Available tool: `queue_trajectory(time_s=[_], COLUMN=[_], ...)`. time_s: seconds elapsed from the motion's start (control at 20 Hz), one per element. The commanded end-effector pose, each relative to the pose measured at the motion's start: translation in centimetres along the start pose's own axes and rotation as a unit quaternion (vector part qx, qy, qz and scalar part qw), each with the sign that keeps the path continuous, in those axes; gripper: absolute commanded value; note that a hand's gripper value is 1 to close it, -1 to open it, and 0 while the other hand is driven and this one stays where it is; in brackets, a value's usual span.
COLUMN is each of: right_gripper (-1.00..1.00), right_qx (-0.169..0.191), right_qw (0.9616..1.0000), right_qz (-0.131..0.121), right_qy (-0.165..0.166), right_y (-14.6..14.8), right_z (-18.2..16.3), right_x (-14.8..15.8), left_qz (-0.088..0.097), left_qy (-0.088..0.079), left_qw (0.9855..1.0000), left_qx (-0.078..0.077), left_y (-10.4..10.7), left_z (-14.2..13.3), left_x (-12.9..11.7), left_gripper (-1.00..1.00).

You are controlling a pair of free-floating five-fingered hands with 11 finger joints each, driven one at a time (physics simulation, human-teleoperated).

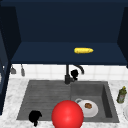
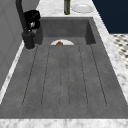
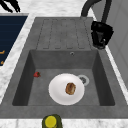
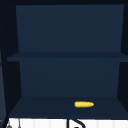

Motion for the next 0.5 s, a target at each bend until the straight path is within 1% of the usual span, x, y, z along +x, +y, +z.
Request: queue_trajectory(time_s=[0.0, 0.2, 0.45], right_gripper=[1.0, 1.0, 1.0], right_qx=[0.036, 0.045, 0.053], right_qw=[0.9989, 0.9973, 0.9938], right_qz=[0.029, 0.051, 0.076], right_qy=[-0.007, 0.028, 0.062], right_y=[-2.0, -2.1, -2.1], right_z=[0.1, 0.1, 0.0], right_x=[1.9, 2.8, 4.0], left_qz=[0.0, 0.0, 0.0], left_qy=[0.0, 0.0, 0.0], left_qw=[1.0, 1.0, 1.0], left_qx=[0.0, 0.0, 0.0], left_y=[0.0, 0.0, 0.0], left_z=[0.0, 0.0, 0.0], left_x=[0.0, 0.0, 0.0], left_gripper=[0.0, 0.0, 0.0])
